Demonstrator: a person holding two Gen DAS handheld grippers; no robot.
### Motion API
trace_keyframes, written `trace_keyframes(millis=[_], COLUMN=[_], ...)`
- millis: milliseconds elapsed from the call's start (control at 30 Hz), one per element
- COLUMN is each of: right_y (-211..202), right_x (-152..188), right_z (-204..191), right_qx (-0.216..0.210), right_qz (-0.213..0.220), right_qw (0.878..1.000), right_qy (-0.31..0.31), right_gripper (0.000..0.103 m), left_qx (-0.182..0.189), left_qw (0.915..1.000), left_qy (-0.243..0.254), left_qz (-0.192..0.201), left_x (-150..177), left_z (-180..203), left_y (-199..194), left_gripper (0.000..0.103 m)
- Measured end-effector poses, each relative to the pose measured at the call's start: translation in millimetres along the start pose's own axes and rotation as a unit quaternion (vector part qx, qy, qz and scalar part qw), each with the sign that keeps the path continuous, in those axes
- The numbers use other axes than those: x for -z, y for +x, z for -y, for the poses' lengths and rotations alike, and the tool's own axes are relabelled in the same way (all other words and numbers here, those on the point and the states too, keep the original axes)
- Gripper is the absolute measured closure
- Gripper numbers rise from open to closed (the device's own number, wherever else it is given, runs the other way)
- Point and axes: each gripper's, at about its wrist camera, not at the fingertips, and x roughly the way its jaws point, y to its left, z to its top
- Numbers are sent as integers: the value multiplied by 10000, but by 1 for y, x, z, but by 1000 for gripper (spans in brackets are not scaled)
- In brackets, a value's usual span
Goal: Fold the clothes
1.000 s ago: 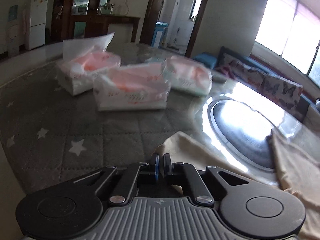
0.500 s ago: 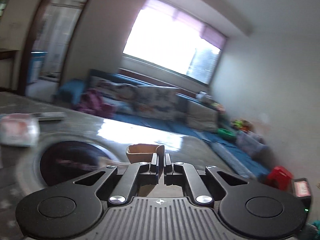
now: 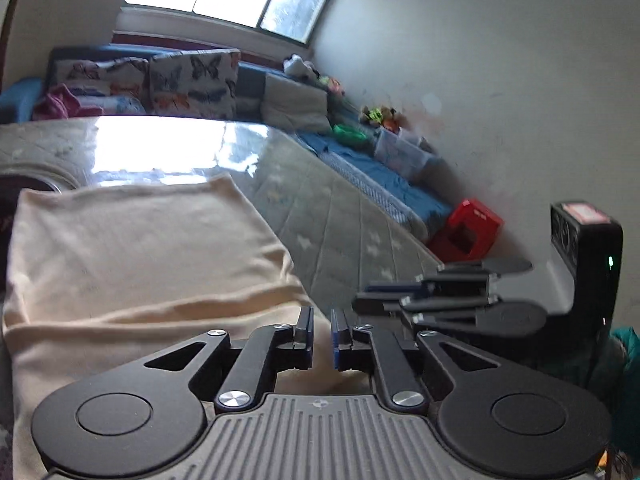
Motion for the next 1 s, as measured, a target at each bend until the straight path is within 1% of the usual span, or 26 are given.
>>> trace_keyframes(millis=[33,67,133,267,400,500,633,700,767,1000], right_y=[1,4,7,13,26,36,42,41,37,36], right_x=[-2,-4,-7,-12,-15,-15,-15,-17,-22,-37], right_z=[-2,-5,-11,-25,-34,-39,-41,-43,-45,-45], right_qx=[-36,-67,-140,-376,-513,-567,-644,-629,-593,-365], right_qz=[10,14,17,-11,-112,-219,-299,-298,-189,12], right_qw=[10000,10000,9999,9992,9984,9979,9973,9973,9976,9988], right_qy=[-11,-24,-47,-136,-209,-228,-185,-219,-294,-329], right_gripper=[88,87,87,87,87,87,88,94,96,96], left_qx=[-8,-71,-229,-746,-1279,-1549,-1672,-1688,-1701,-1732], left_qw=[10000,10000,9996,9971,9914,9872,9845,9841,9838,9836], left_qy=[23,60,143,-13,-201,-284,-445,-463,-448,-281], left_qz=[-18,3,74,133,185,246,293,315,344,411], left_x=[3,5,9,15,22,26,28,27,25,18], left_z=[0,-1,-5,-30,-57,-69,-80,-83,-84,-83], left_y=[-3,-7,-17,-37,-56,-69,-75,-74,-73,-67], left_gripper=[70,67,67,68,68,68,67,67,67,67])
